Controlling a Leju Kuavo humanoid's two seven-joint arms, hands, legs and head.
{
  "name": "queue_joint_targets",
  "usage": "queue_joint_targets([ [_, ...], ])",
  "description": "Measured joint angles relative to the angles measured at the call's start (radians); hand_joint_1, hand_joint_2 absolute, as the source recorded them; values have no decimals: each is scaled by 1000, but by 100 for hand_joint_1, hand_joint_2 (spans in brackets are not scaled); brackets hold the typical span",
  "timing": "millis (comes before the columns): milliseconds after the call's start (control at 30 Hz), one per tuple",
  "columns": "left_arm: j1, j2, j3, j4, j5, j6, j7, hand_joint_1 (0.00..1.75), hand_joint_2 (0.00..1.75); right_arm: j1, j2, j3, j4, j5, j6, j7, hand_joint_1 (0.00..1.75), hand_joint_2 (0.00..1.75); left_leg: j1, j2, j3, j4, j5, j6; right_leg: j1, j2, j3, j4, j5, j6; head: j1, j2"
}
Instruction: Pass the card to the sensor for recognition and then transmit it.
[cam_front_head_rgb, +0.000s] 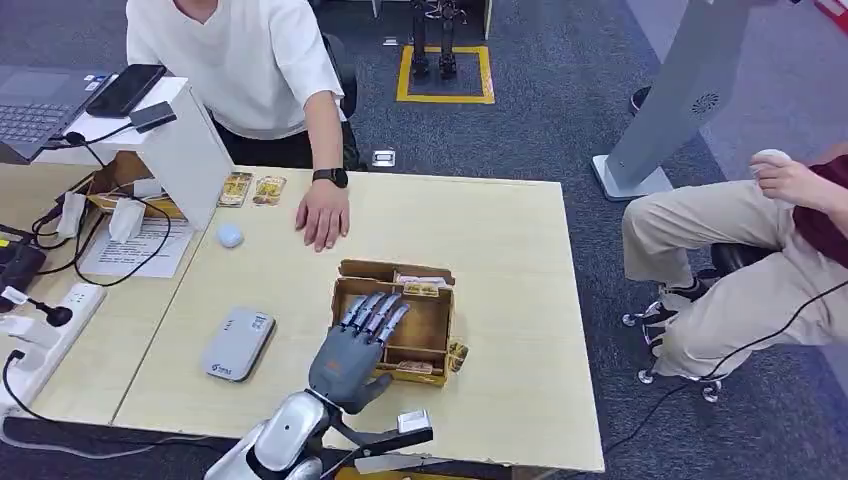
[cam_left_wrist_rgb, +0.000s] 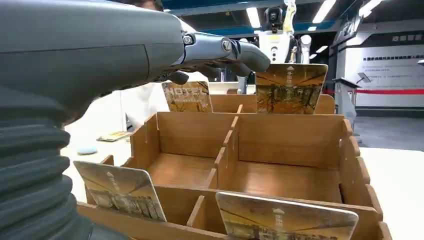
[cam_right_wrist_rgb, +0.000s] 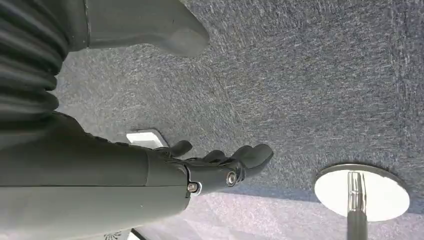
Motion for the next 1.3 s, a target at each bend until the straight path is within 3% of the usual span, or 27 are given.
queue_joint_targets([
  [867,1,-1,19,0,-49,-3,25,3,175,-3,0,6,0,-3,0,3,0,175,0,0,0,0,0,0,0,0,0,0,0,0,0,0],
  [900,1,-1,20,0,-50,-3,25,9,175,-4,0,6,0,-3,0,3,0,175,0,0,0,0,0,0,0,0,0,0,0,0,0,0],
  [933,1,-1,20,0,-50,-3,25,28,175,-4,0,6,0,-3,0,3,0,175,0,0,0,0,0,0,0,0,0,0,0,0,0,0],
  [967,1,-1,20,0,-51,-3,25,68,175,-5,0,7,0,-3,0,3,0,175,0,0,0,0,0,0,0,0,0,0,0,0,0,0],
  [1000,1,-1,20,0,-51,-3,25,75,175,-5,0,7,0,-3,0,3,0,175,0,0,0,0,0,0,0,0,0,0,0,0,0,0],
  [1033,1,-1,21,0,-51,-3,25,122,175,-5,0,7,0,-3,0,3,0,175,0,0,0,0,0,0,0,0,0,0,0,0,0,0],
  [1067,1,-1,22,0,-51,-3,25,141,175,-5,0,7,0,-3,0,3,0,175,0,0,0,0,0,0,0,0,0,0,0,0,0,0],
  [1167,1,-2,30,0,-51,-3,26,143,175,-7,0,8,0,0,0,6,0,175,0,0,0,0,0,0,0,0,0,0,0,0,0,0],
  [1300,1,-8,38,1,-54,-3,28,175,175,-7,0,8,0,0,0,12,0,175,0,0,0,0,0,0,0,0,0,0,0,0,0,0],
])
